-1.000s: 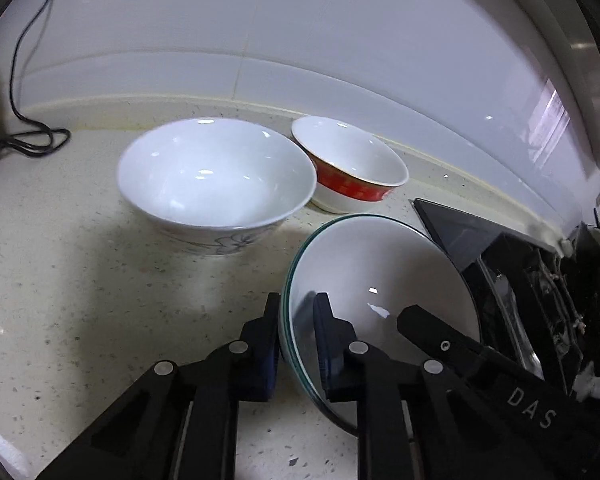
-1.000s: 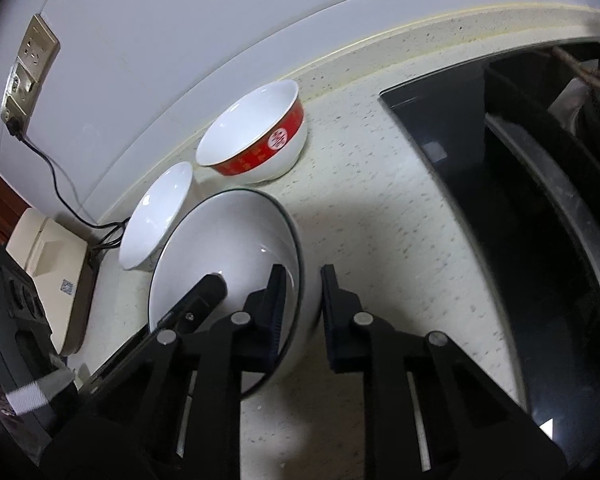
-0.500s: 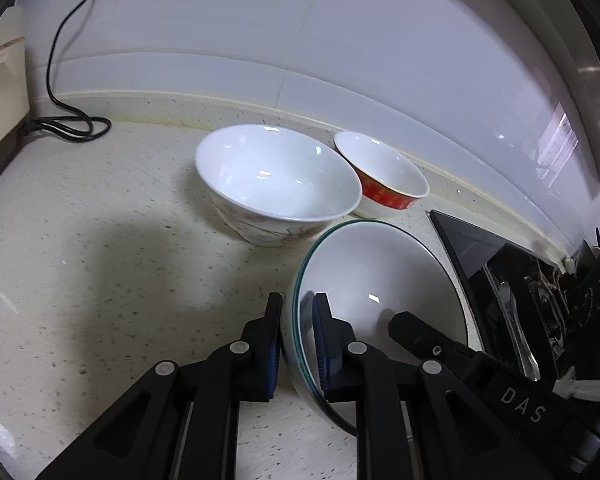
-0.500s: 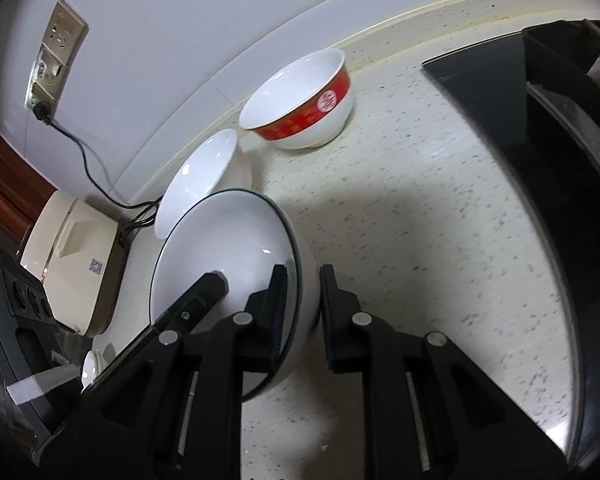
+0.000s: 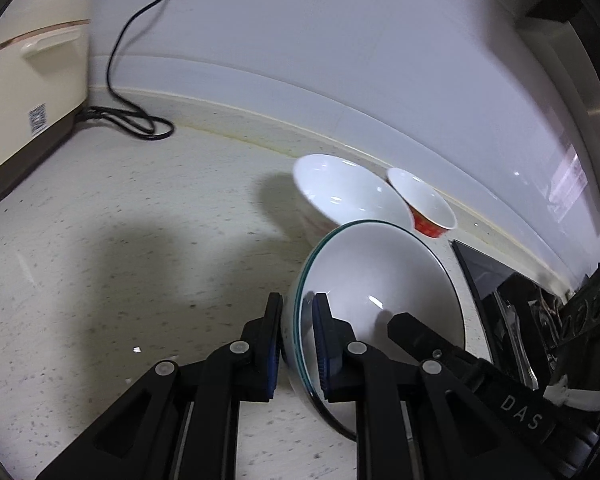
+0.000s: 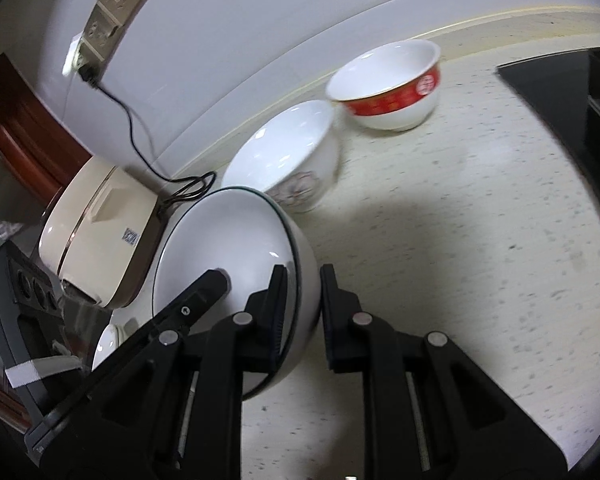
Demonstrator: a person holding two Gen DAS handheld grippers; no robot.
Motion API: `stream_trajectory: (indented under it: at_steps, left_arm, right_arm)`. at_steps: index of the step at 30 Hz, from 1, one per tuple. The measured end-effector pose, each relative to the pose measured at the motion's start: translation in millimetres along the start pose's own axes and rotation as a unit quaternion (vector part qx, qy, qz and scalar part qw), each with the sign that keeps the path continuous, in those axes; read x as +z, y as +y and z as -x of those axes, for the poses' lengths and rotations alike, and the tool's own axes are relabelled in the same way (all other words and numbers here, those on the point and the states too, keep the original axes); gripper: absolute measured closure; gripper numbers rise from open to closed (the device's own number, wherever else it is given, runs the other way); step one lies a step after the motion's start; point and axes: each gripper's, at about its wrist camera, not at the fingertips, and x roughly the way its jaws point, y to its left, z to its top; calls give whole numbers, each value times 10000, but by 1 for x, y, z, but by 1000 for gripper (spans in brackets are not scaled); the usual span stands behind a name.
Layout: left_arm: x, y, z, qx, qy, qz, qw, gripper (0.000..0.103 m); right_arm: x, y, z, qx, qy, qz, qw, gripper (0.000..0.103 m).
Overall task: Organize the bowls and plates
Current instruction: 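Lift the green-rimmed bowl with both tools and carry it toward the plate stack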
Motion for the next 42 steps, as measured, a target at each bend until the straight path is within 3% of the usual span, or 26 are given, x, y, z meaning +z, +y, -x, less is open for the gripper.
stream_trajectory:
  at_steps: [9, 17, 30, 42]
  left_arm:
    - [-3, 19, 15, 314, -201, 142, 9992, 87]
    - [-9, 56, 32, 567, -442, 694, 9950, 84]
    - [-10, 89, 52, 976, -888, 1400, 9813, 80]
    - [-16, 106, 58, 1165, -974, 1839, 9711, 77]
  right_arm:
    - [-8, 19, -10, 294, 51, 27, 9996, 82]
    - [-22, 58, -30, 334, 226, 450, 9982, 82]
    - [-35, 92, -48, 536, 301, 839, 9946, 81]
    - [-46, 107, -60, 680, 404, 1157, 9901, 81]
